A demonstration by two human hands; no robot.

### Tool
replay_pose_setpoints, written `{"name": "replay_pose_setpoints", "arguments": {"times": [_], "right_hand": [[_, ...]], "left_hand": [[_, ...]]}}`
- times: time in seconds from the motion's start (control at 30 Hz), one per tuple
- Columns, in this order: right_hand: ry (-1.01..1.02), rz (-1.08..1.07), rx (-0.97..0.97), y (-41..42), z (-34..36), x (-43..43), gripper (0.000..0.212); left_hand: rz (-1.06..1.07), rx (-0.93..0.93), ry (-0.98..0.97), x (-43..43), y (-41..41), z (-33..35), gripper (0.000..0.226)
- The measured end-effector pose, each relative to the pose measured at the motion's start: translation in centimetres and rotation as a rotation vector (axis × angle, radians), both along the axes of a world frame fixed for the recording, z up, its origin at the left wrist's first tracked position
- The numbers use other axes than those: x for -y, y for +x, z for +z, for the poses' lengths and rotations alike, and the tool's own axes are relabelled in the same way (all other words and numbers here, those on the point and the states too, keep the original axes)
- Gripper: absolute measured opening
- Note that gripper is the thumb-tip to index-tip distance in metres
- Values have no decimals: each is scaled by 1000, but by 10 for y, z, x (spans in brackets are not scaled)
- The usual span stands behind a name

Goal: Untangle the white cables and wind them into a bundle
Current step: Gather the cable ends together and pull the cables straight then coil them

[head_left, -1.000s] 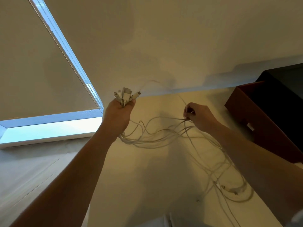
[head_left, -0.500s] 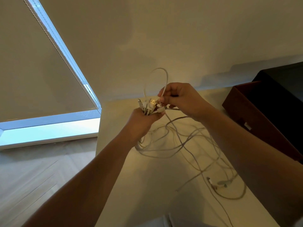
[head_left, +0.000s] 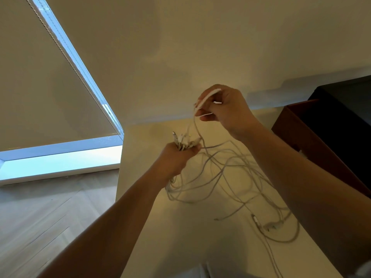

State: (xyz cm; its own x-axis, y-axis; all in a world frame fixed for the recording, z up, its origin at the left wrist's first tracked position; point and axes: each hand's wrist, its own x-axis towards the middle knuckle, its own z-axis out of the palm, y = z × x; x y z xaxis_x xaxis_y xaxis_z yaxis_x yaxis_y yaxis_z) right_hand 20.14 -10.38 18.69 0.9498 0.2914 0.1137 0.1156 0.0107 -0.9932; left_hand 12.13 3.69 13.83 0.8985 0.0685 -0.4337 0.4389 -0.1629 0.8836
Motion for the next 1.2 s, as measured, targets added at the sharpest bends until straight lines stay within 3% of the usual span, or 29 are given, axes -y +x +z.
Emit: {"name": "replay_pose_setpoints", "arguments": {"times": [0.17, 0.3, 0.37, 0.43, 0.5, 0.6, 0.83, 1.0, 1.07, 1.13, 1.2], "right_hand": [[26, 102, -51, -9, -5, -9, 2], [67, 88, -26, -8, -7, -11, 11], [-60, 99, -29, -8, -19, -6, 20], [-329, 196, -29, -11, -39, 0, 27], [-569, 308, 8, -16, -59, 3, 12], [-687, 334, -21, -17, -82, 11, 11], [-683, 119, -172, -8, -113, 39, 20], [-414, -369, -128, 6, -112, 64, 23], [-331, -501, -106, 15, -105, 78, 27], [-345, -602, -71, 23, -96, 93, 28], [-498, -697, 2, 29, -90, 108, 32]], "left_hand": [[57, 156, 0, -4, 7, 5, 21], [123, 180, -7, -7, 7, 4, 23], [196, 177, -63, -12, 9, 3, 23], [272, 179, -113, -16, 11, 4, 21], [306, 207, -123, -17, 13, 8, 16], [378, 279, -149, -26, 16, 20, 12], [384, 316, -144, -57, 18, 35, 8], [373, 303, -50, -69, 14, 32, 12], [352, 273, 15, -79, 13, 31, 28], [298, 224, 86, -84, 9, 30, 30], [261, 187, 154, -86, 6, 30, 24]]}}
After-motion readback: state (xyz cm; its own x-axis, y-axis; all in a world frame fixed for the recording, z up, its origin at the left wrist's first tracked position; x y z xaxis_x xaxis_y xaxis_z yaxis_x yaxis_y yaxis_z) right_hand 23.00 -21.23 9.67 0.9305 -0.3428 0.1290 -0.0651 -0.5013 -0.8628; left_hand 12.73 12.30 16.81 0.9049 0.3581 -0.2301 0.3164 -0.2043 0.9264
